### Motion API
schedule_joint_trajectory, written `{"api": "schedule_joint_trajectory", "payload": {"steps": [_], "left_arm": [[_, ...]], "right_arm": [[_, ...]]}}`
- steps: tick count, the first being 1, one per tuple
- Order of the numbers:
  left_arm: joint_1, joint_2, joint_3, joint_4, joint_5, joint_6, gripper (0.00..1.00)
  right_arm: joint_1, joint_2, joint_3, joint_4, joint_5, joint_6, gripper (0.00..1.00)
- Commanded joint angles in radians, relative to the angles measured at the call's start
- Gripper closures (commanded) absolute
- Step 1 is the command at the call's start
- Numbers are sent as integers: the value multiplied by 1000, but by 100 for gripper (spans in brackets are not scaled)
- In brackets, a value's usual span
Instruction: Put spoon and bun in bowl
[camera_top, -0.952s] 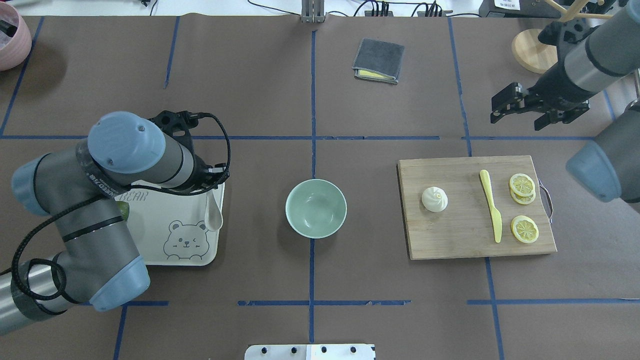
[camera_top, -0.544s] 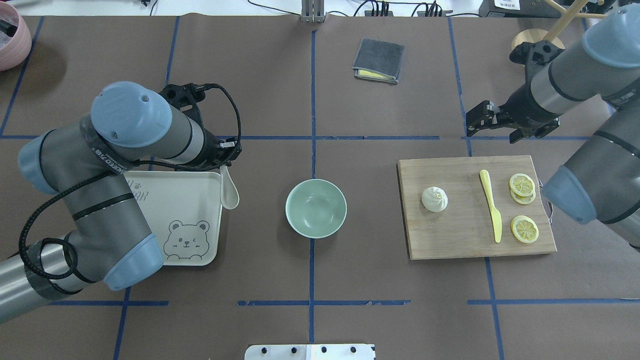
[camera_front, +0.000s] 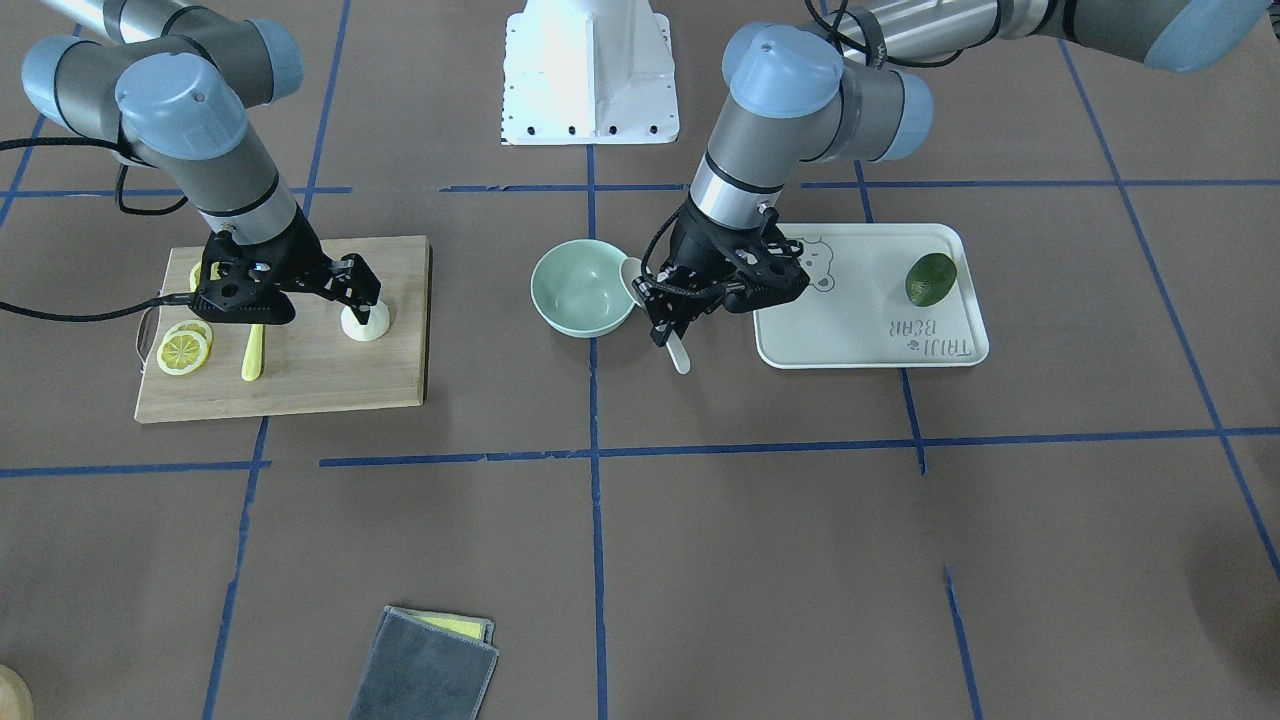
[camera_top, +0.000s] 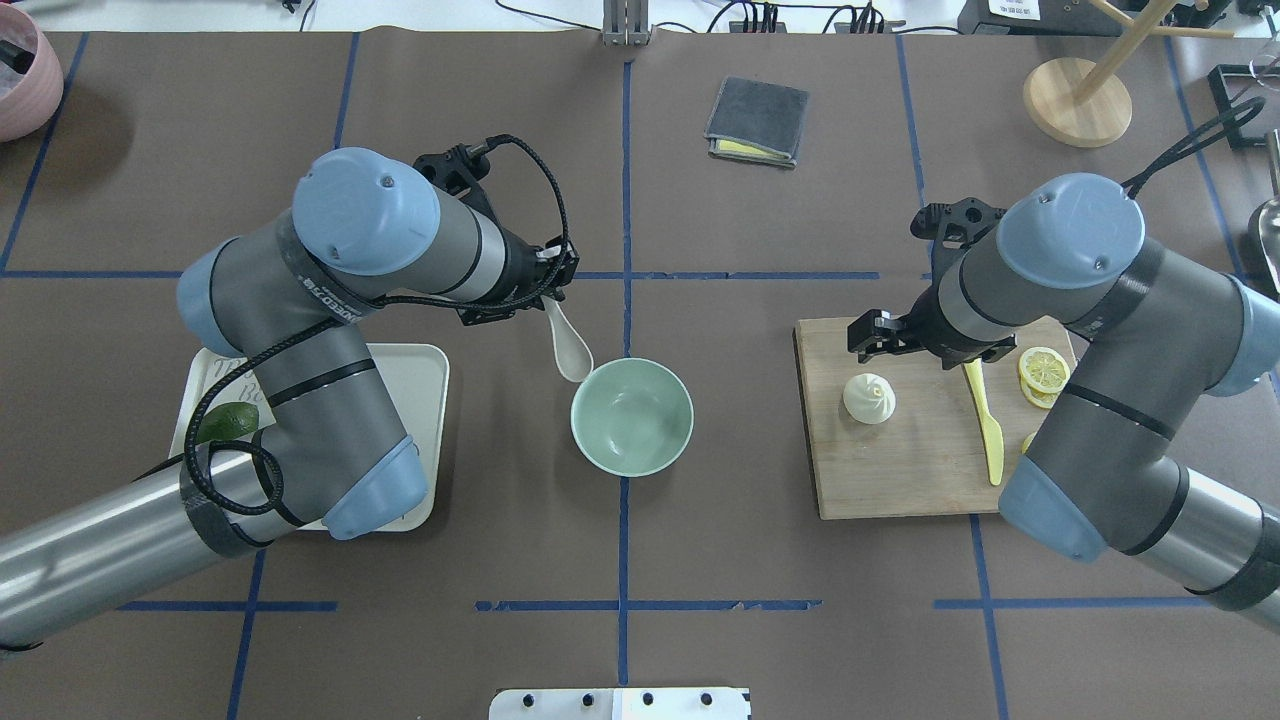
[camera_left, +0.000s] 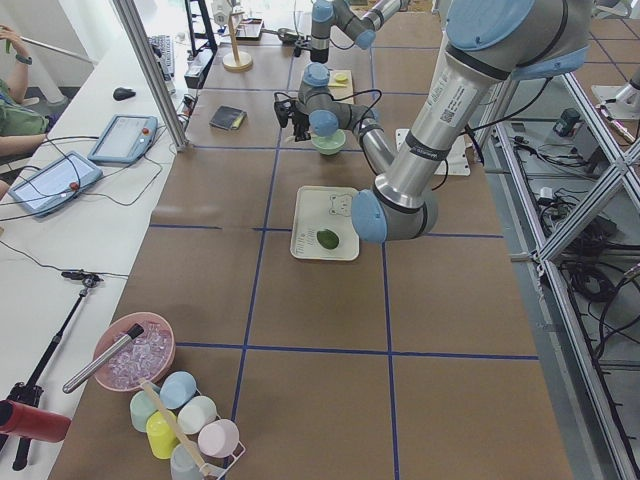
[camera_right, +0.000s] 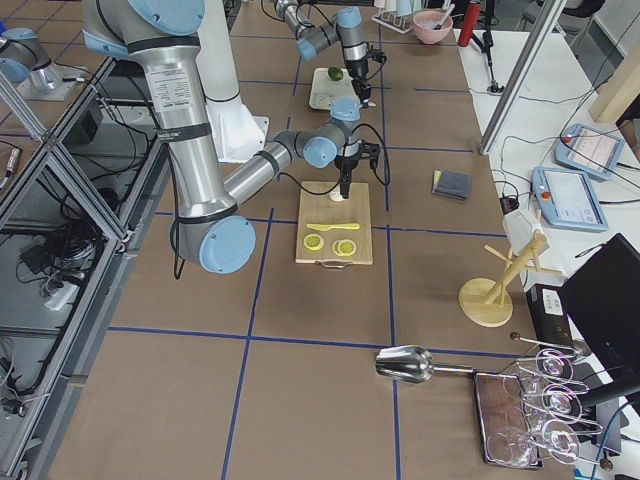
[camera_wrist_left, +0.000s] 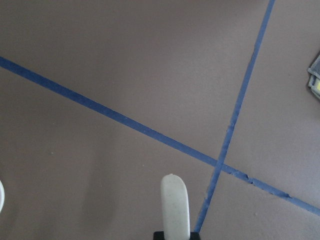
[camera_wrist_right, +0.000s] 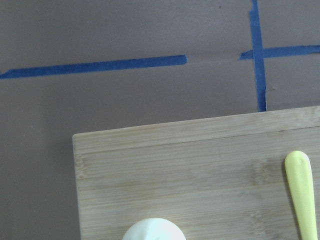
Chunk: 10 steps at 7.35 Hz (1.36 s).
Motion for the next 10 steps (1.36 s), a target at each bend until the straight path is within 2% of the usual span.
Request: {"api": "schedule_joint_trajectory", "payload": {"steps": [1, 4, 6, 10], "left_arm": [[19, -36, 23, -5, 3, -23, 100], [33, -50, 21, -5, 3, -47, 100], [33, -53, 23, -5, 3, -46, 100], [40, -51, 27, -7, 3, -50, 100]], "right_arm": [[-46, 30, -35, 0, -27, 10, 0], [-60, 63, -95, 0, -28, 15, 0], [-56, 63, -80, -1, -18, 17, 12], [-57, 49, -78, -8, -21, 18, 14]]}}
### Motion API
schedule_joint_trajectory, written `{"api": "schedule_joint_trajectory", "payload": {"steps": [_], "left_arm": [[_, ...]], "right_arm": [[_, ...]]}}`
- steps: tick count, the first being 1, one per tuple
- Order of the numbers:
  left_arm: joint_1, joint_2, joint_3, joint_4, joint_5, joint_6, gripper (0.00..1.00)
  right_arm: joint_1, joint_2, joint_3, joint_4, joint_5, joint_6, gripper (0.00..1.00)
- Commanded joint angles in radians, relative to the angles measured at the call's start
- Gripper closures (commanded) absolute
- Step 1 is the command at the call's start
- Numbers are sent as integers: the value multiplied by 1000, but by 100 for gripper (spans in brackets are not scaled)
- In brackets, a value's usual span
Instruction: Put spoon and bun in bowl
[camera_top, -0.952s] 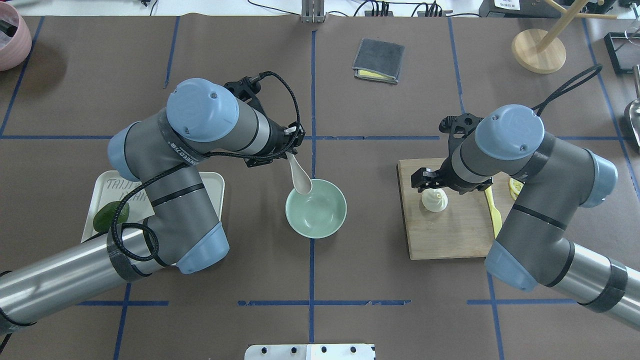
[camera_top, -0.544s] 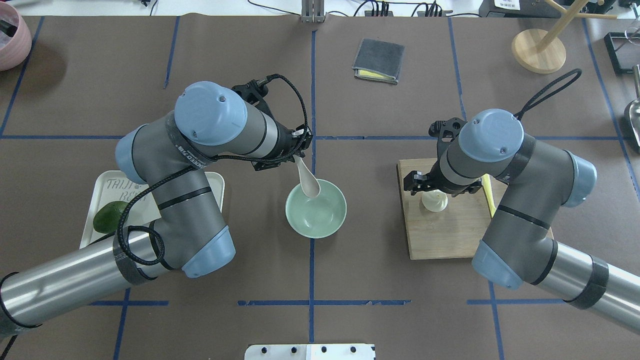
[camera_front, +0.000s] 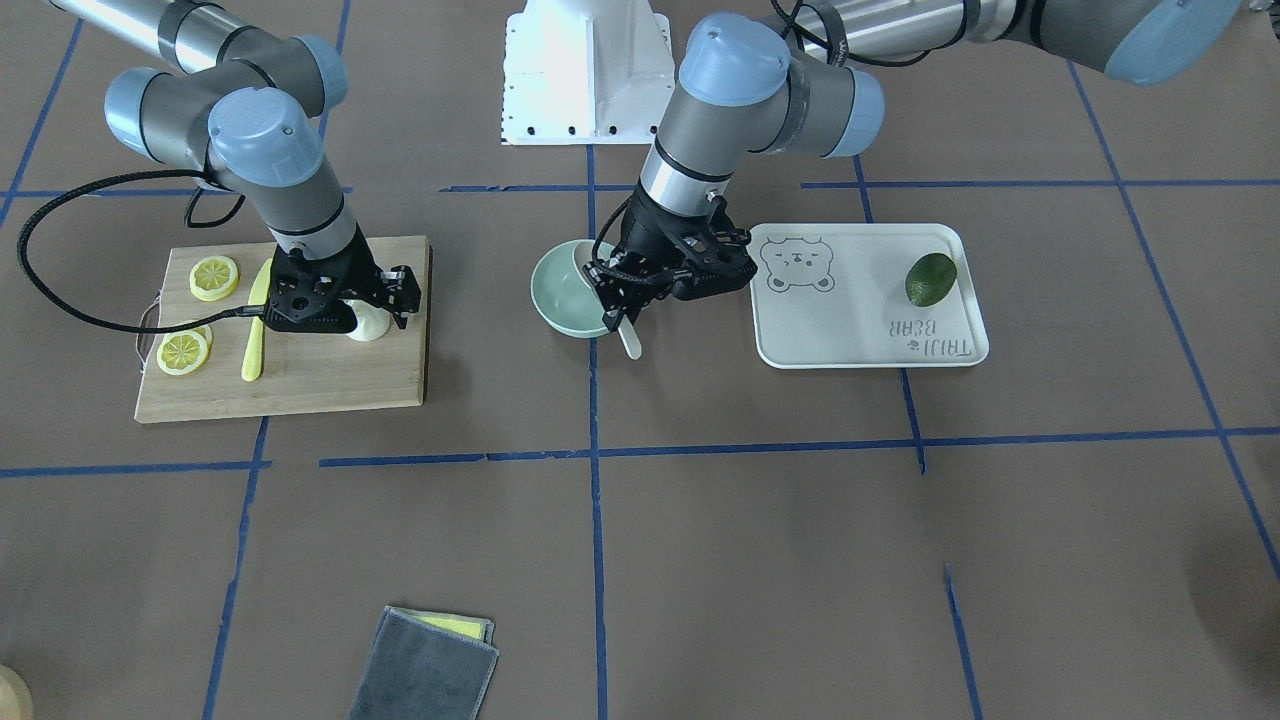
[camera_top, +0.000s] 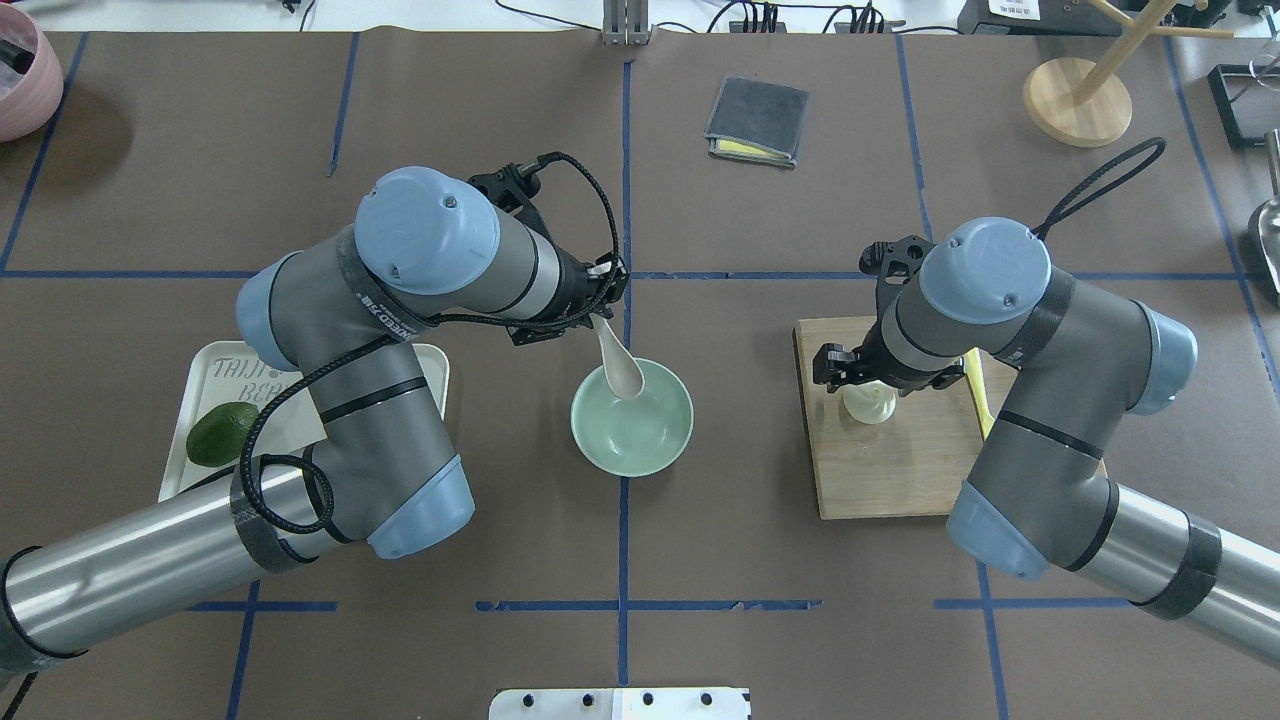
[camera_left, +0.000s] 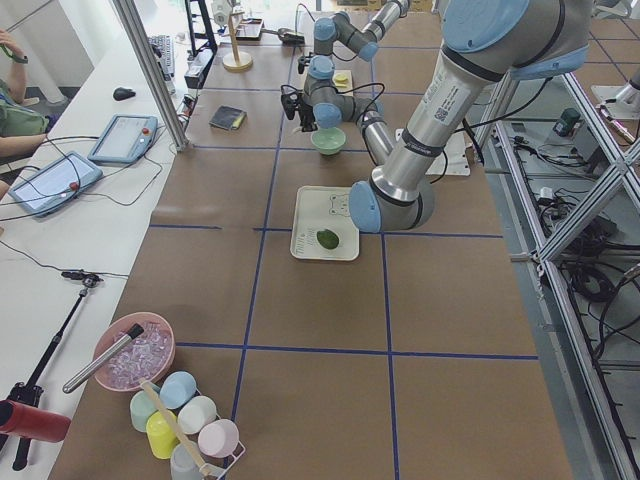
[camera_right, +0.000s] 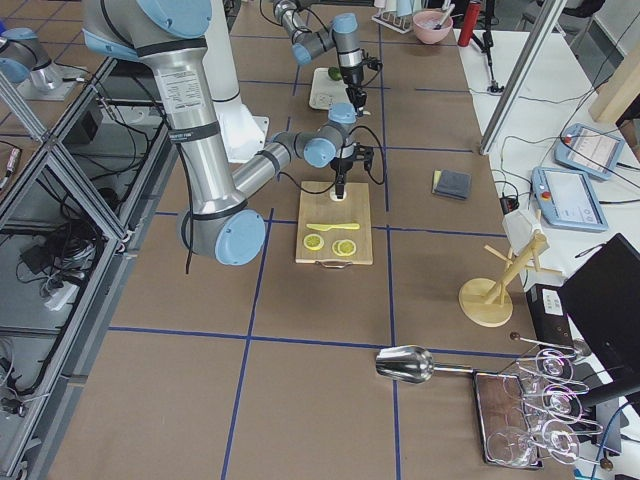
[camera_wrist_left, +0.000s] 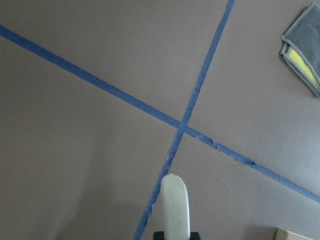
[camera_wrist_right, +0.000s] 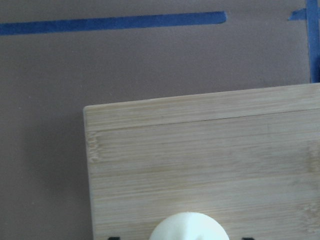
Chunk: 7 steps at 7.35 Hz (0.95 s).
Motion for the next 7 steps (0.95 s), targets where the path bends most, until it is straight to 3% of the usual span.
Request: {"api": "schedule_joint_trajectory", "payload": {"steps": [1, 3, 4, 6, 7], "left_arm": [[2, 2, 1, -1, 0, 0, 100], [2, 2, 1, -1, 0, 0, 100], [2, 2, 1, -1, 0, 0, 100], [3, 2, 2, -1, 0, -2, 100], [8, 1, 4, -2, 2, -4, 100]], "right_arm": [[-5, -6, 0, -5, -1, 0, 13], [-24, -5, -1, -5, -4, 0, 14], [-27, -5, -1, -6, -4, 0, 26], [-25, -3, 2, -6, -1, 0, 77], [-24, -3, 8, -8, -1, 0, 87]]}}
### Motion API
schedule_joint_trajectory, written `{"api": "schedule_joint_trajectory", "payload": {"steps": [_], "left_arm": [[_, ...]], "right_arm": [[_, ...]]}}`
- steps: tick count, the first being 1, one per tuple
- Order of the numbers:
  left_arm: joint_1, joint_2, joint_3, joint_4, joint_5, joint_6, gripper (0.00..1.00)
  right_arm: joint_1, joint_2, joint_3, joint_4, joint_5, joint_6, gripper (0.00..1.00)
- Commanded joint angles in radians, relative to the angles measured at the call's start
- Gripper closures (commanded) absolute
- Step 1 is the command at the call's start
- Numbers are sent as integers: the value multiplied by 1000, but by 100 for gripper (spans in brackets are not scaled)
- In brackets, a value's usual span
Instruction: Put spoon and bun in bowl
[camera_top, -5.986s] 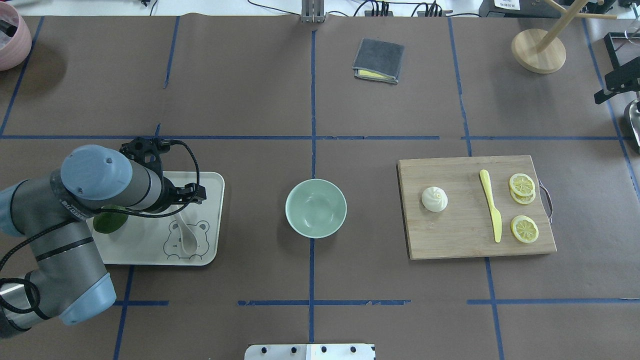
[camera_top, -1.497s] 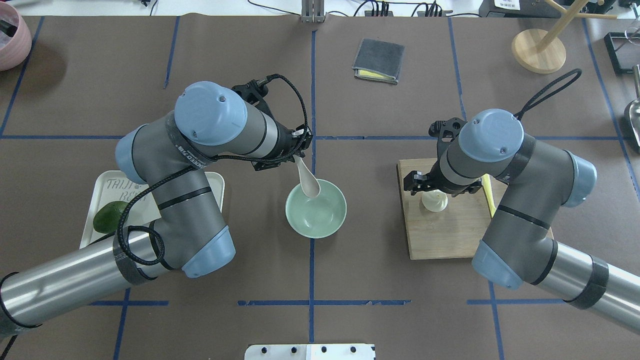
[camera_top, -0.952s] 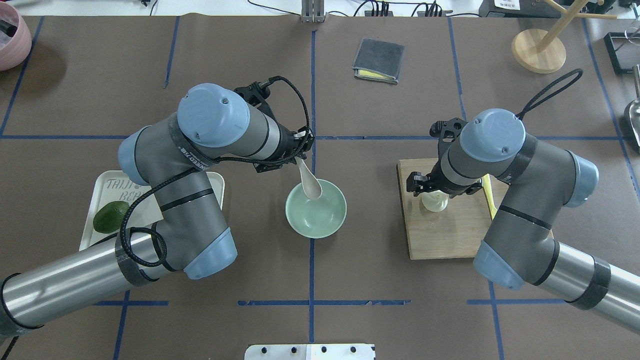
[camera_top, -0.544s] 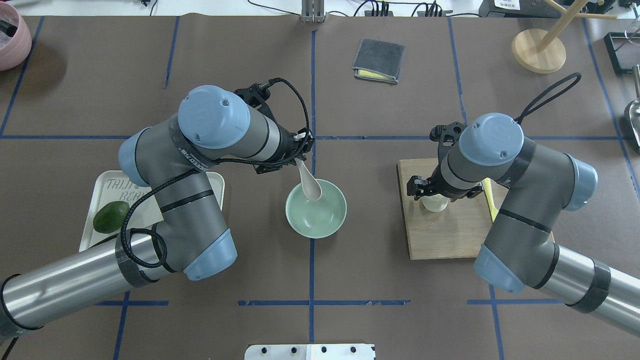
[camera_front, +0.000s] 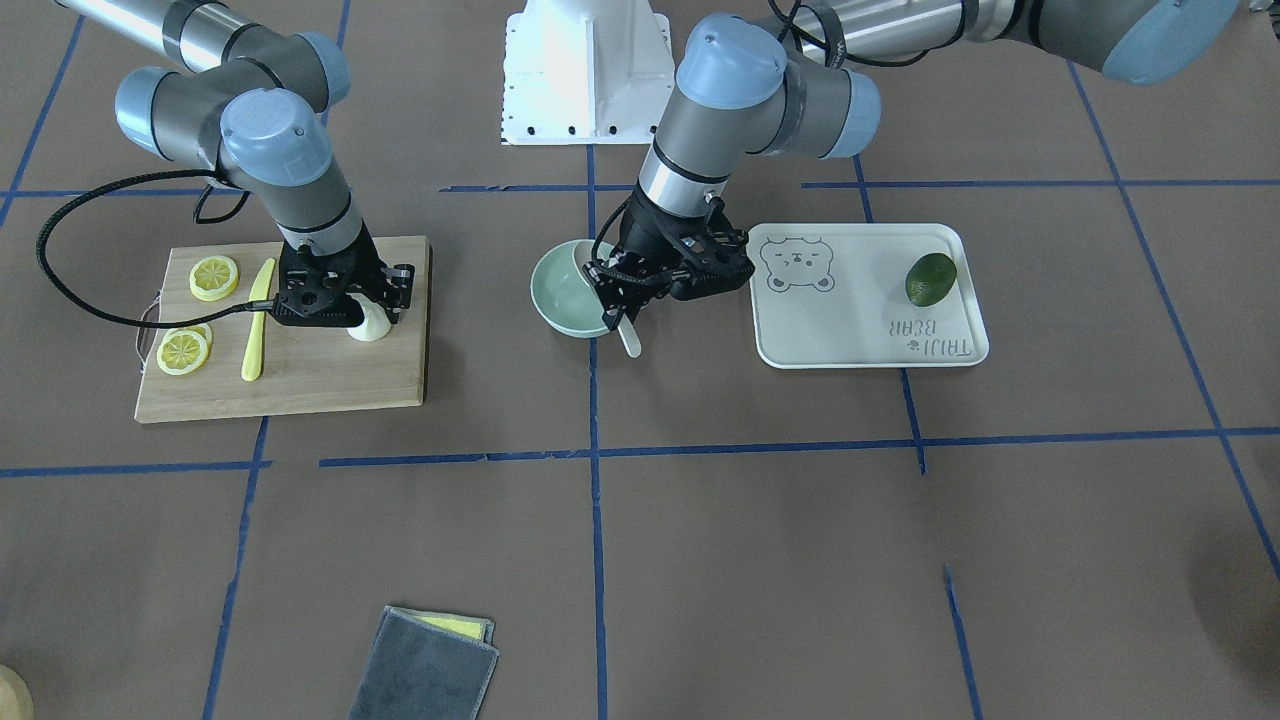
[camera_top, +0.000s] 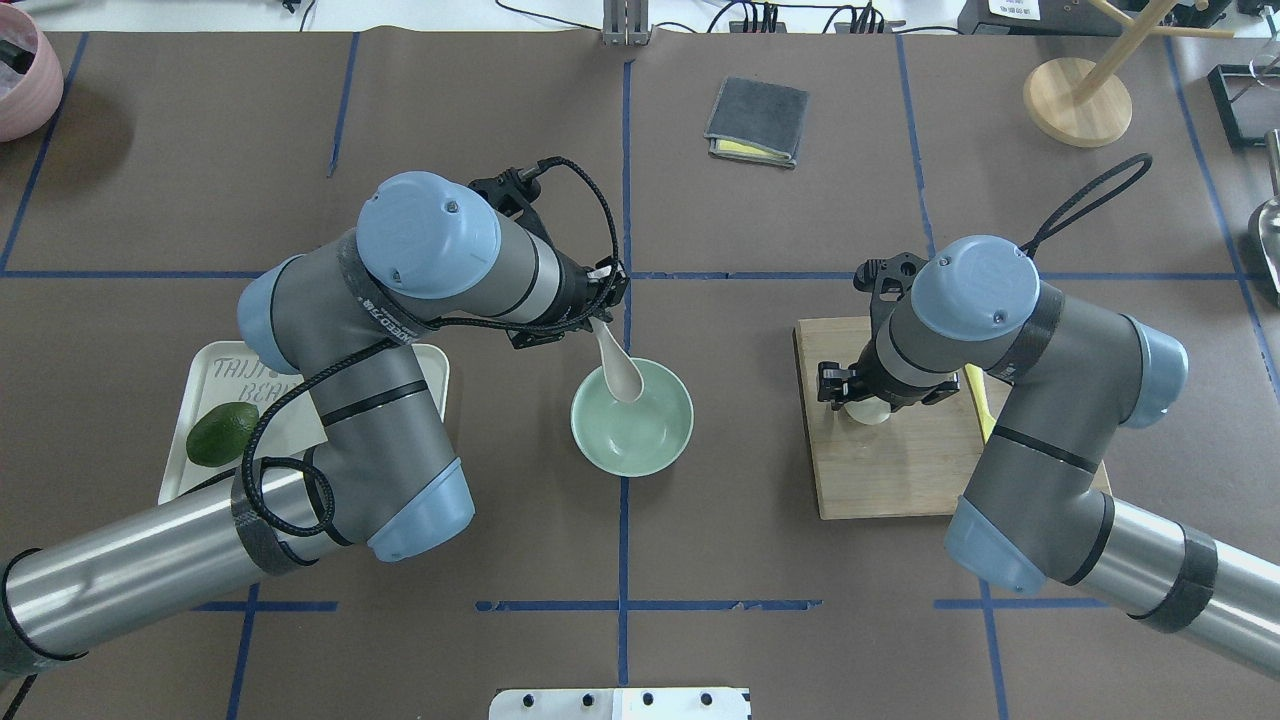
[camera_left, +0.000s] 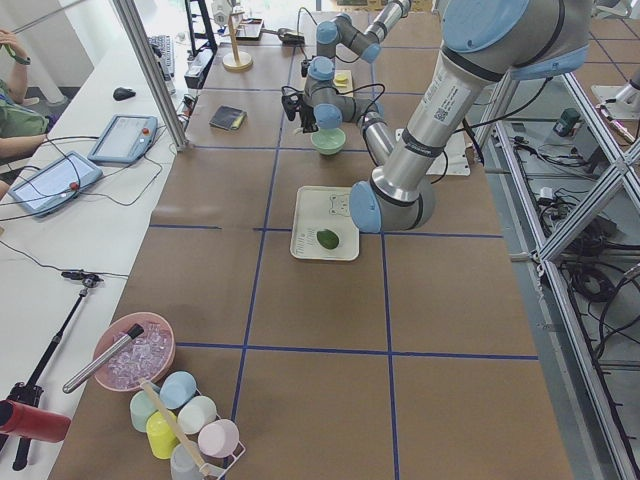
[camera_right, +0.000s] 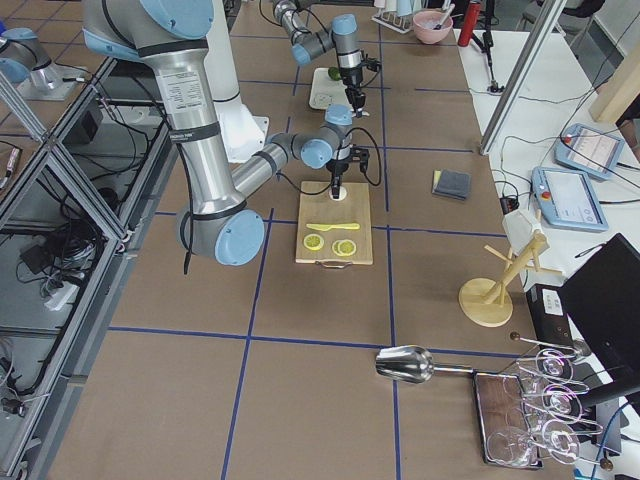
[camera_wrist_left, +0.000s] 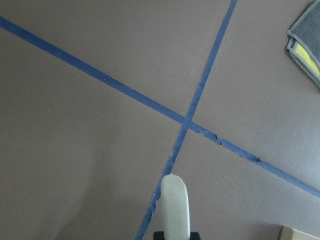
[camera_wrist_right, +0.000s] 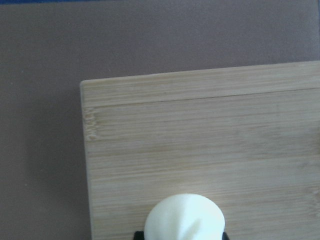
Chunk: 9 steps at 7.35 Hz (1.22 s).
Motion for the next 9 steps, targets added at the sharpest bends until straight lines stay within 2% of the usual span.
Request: {"api": "schedule_joint_trajectory", "payload": {"steps": [1, 2, 3, 8, 9], "left_arm": [[5, -6, 42, -63, 1, -41, 100], [10, -15, 88, -113, 3, -50, 100], [17, -18, 92, -115, 10, -50, 100], [36, -7, 75, -113, 13, -38, 100], [36, -6, 75, -113, 13, -38, 59]], "right_arm": [[4, -2, 31, -4, 6, -2, 91], [5, -7, 53, -16, 8, -2, 91], [21, -3, 74, -52, 11, -3, 91], [38, 8, 81, -56, 10, -3, 91], [36, 10, 81, -56, 10, -2, 90]]}}
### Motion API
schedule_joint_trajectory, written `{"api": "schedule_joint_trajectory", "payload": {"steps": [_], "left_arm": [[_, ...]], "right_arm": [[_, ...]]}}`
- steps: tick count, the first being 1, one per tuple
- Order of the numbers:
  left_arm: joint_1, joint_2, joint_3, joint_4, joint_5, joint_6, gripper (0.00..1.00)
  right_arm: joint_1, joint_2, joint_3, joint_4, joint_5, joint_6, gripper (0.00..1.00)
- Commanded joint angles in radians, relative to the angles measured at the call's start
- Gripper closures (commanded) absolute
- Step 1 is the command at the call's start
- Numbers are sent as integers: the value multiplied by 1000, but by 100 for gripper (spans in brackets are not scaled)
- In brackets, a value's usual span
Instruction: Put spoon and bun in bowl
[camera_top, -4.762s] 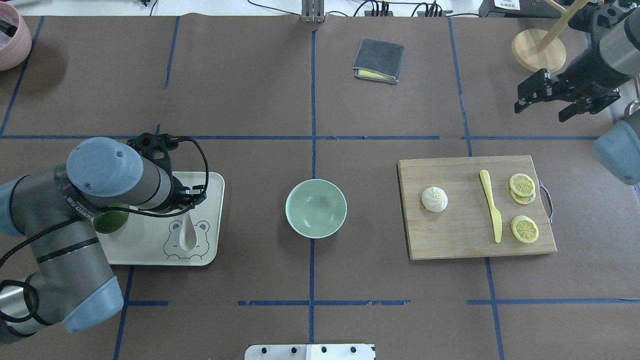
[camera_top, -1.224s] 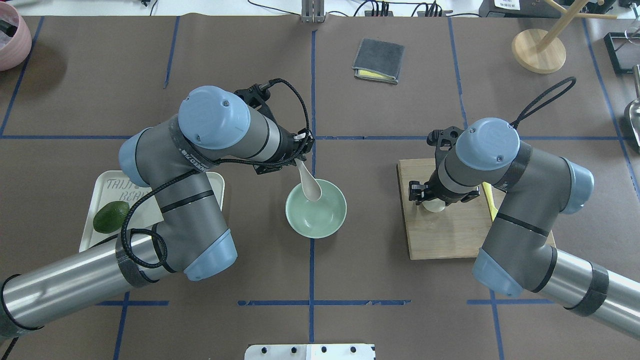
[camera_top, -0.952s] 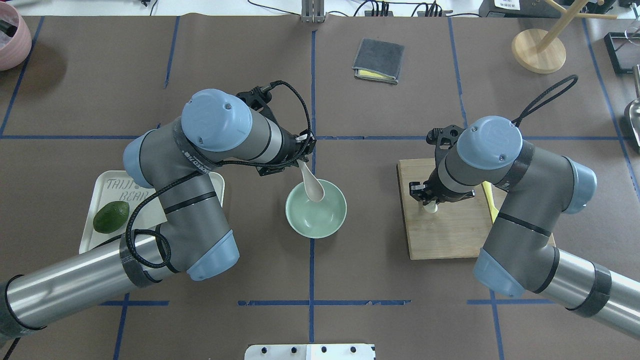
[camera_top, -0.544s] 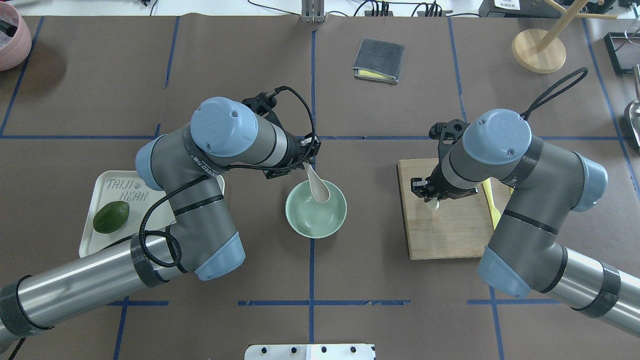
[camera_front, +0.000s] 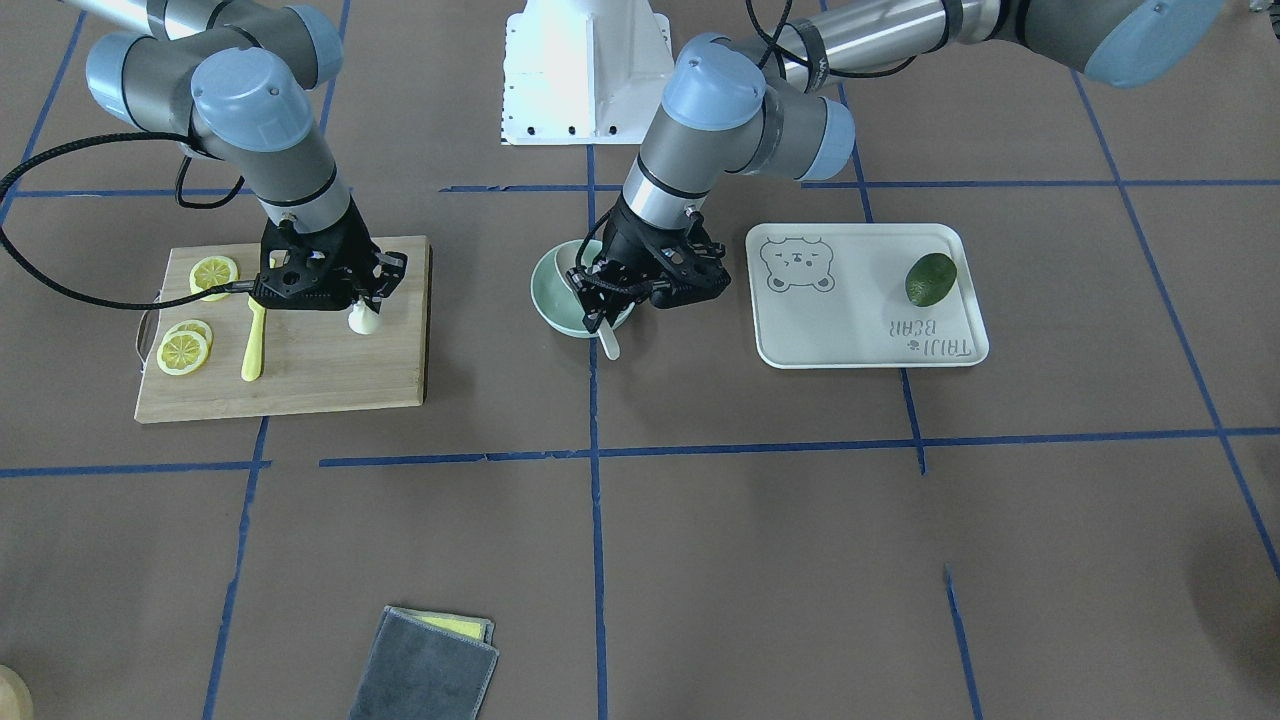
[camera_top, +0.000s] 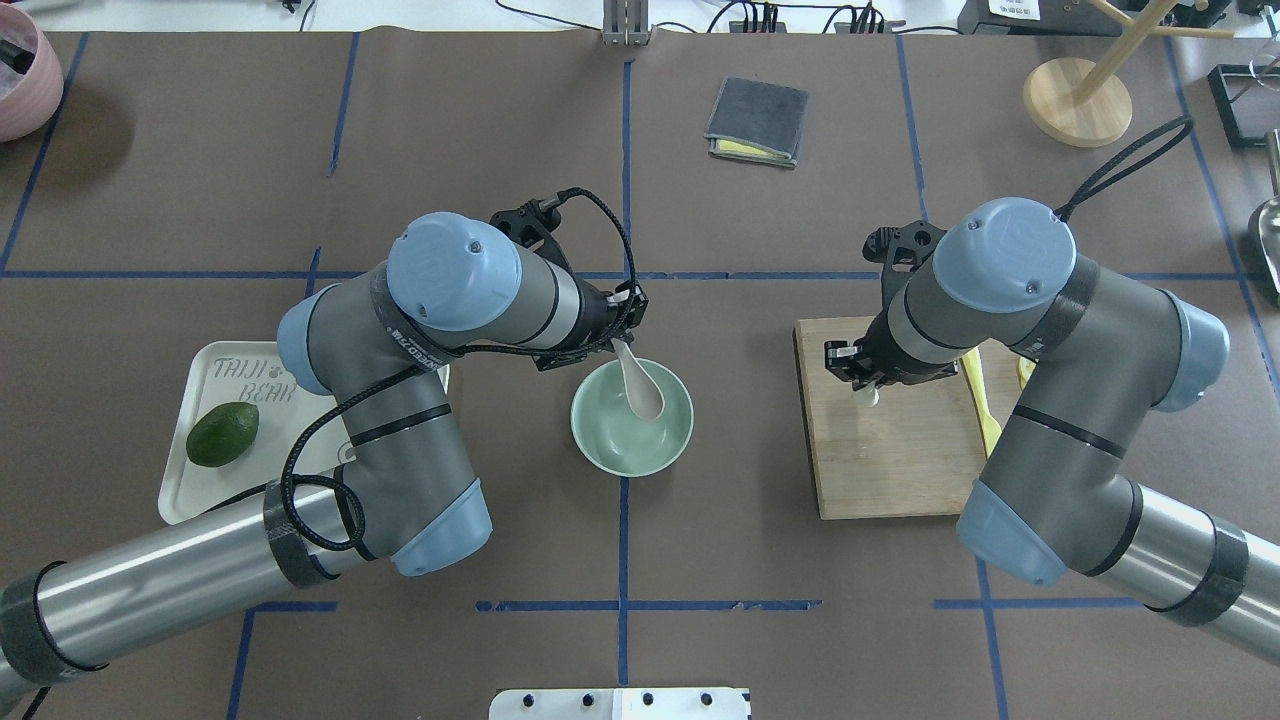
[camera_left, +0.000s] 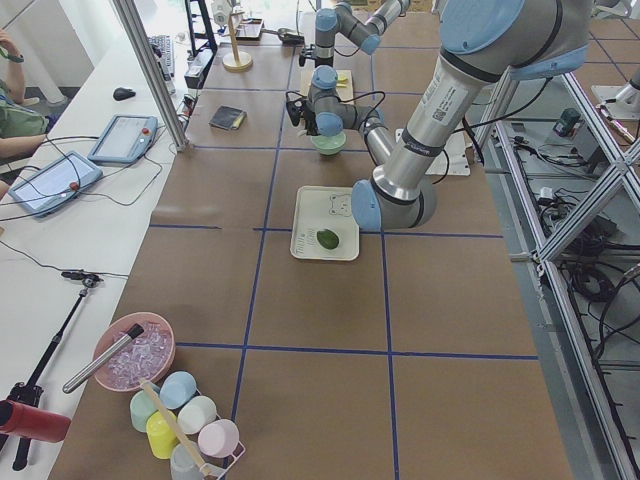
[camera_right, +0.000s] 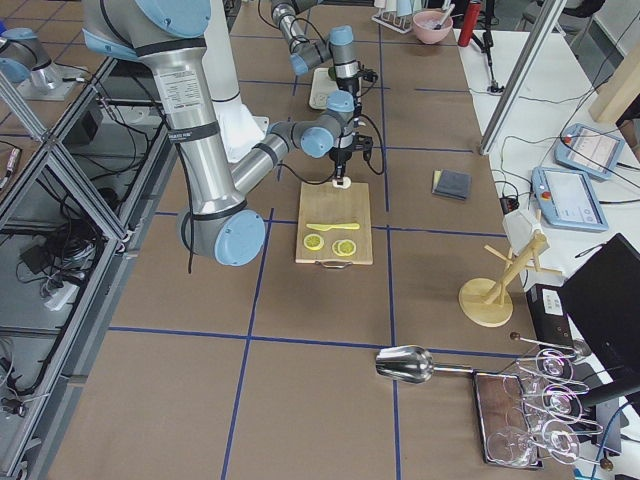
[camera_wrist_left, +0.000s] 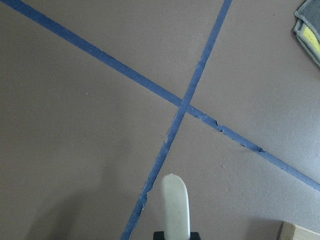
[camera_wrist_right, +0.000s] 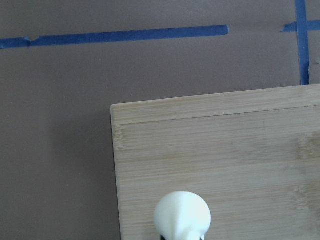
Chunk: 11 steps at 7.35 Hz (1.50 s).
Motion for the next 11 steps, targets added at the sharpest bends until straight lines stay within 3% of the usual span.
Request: {"api": "schedule_joint_trajectory", "payload": {"steps": [1, 3, 6, 11], "left_arm": [[1, 18, -9, 2, 5, 6, 1], [1, 70, -109, 14, 4, 18, 0], [-45, 75, -284, 341, -1, 279, 0], [-243, 170, -409, 506, -3, 646, 0]], "right_arm": [[0, 7, 0, 0, -2, 1, 91], [-2, 32, 0, 0, -4, 3, 91], [-54, 137, -23, 1, -14, 94, 90], [-194, 306, -98, 1, -126, 259, 89]]}}
